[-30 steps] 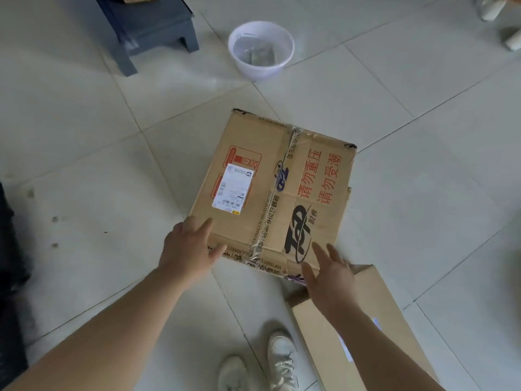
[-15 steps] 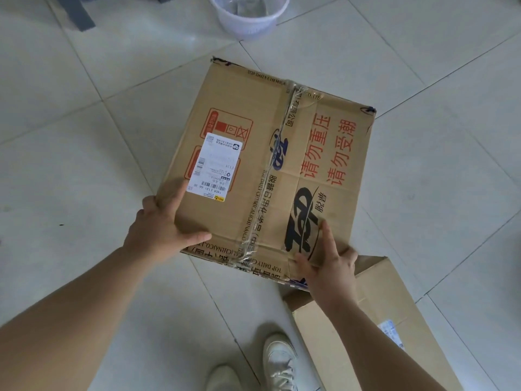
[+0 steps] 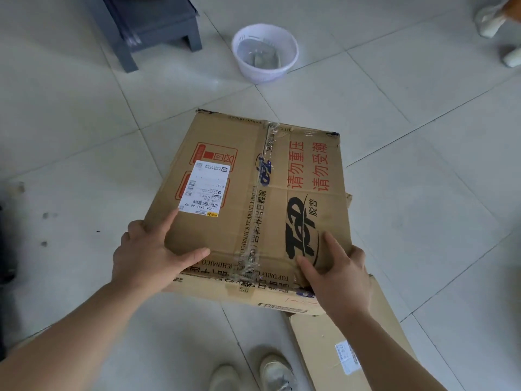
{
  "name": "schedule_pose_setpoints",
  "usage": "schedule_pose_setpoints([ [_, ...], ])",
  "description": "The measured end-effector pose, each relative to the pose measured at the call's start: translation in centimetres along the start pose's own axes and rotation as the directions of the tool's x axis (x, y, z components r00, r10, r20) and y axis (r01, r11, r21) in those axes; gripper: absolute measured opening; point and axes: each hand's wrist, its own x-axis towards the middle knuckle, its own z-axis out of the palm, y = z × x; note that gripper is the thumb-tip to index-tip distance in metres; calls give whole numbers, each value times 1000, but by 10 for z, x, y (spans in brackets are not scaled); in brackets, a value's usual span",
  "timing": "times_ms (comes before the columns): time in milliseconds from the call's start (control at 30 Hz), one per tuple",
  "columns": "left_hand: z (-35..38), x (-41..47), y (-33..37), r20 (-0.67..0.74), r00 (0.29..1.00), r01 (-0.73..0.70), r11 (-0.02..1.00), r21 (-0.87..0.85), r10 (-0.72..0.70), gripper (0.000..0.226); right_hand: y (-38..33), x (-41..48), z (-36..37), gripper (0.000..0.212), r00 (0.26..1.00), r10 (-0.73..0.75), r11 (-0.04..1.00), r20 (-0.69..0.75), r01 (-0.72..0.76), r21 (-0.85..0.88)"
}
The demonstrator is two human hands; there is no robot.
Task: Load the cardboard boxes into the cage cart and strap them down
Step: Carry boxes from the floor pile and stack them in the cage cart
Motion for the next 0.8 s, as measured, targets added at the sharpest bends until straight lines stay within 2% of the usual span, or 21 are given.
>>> schedule_pose_setpoints([
  [233, -92, -104, -23, -150, 970, 171, 977, -126, -189, 109, -63, -49, -86, 77, 974, -227, 973, 18, 228, -39],
  [400, -152, -206, -34, -225, 904, 301, 914, -271, -364, 110, -114, -95, -158, 76, 892, -449, 889, 45, 451, -74],
  [600, -210, -359, -40, -328, 723, 454, 776, -438, -608, 111, -170, -179, -243, 79, 707, -699, 703, 108, 707, -77],
  [800, -246, -509, -53, -385, 480, 521, 609, -598, -788, 113, -215, -283, -296, 82, 451, -878, 453, 159, 891, -22],
])
